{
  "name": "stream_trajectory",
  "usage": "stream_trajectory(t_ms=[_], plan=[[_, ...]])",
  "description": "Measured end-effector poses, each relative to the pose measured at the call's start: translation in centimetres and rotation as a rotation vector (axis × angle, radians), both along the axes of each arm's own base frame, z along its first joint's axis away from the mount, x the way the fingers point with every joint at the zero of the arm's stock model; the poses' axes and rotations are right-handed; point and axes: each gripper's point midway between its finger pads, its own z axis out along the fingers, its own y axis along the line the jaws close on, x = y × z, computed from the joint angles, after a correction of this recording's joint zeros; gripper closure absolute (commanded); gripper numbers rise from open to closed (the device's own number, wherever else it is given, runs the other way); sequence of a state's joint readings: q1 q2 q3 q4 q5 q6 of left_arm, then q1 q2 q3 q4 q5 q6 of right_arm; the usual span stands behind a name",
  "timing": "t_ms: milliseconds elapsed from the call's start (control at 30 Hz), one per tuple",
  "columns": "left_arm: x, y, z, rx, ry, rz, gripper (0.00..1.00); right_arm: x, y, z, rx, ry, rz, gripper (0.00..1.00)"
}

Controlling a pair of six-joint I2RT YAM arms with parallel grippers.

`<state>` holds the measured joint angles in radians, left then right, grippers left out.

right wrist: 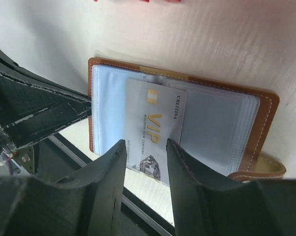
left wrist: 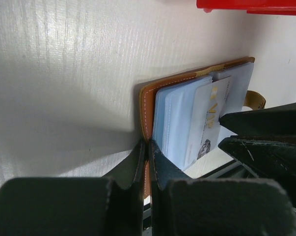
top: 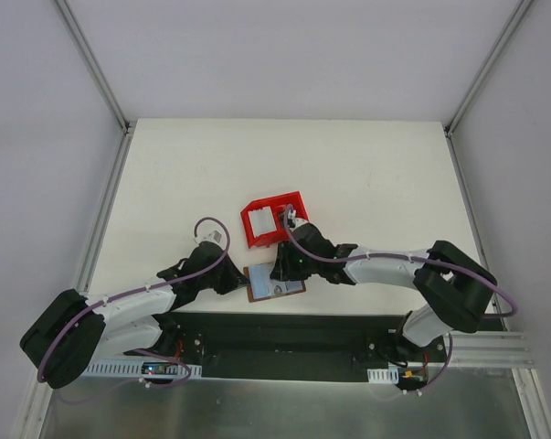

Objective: Put the credit cards into the card holder
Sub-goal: Insert the credit card into the card holder.

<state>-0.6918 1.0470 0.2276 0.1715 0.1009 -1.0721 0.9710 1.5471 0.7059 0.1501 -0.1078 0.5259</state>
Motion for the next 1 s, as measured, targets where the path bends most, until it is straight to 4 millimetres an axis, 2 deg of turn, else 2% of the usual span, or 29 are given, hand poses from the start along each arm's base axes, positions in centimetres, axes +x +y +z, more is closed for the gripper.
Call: stream_trajectory(t_ms=[167, 333, 500, 1000], plan=[[0.0, 0.0, 0.0, 0.002, -0.003, -0.004, 1.0, -0.3, -0.2, -0.1, -0.056, -0.028, 0.017, 0.57], [0.0, 0.0, 0.0, 0.002, -0.005, -0.005, 1.0, 0.1, -1.3, -0.3, -0.111, -0.061, -0.009, 0.55], [0.0, 0.0, 0.0, 0.002, -0.005, -0.006, 1.0, 0.1, -1.3, -0.2, -0.114, -0.063, -0.002, 0.56], [0.0, 0.0, 0.0, 0.003, -0.006, -0.007, 1.0, -1.1, 1.7, -0.2, -0.082, -0.026, 0.106, 0.58]])
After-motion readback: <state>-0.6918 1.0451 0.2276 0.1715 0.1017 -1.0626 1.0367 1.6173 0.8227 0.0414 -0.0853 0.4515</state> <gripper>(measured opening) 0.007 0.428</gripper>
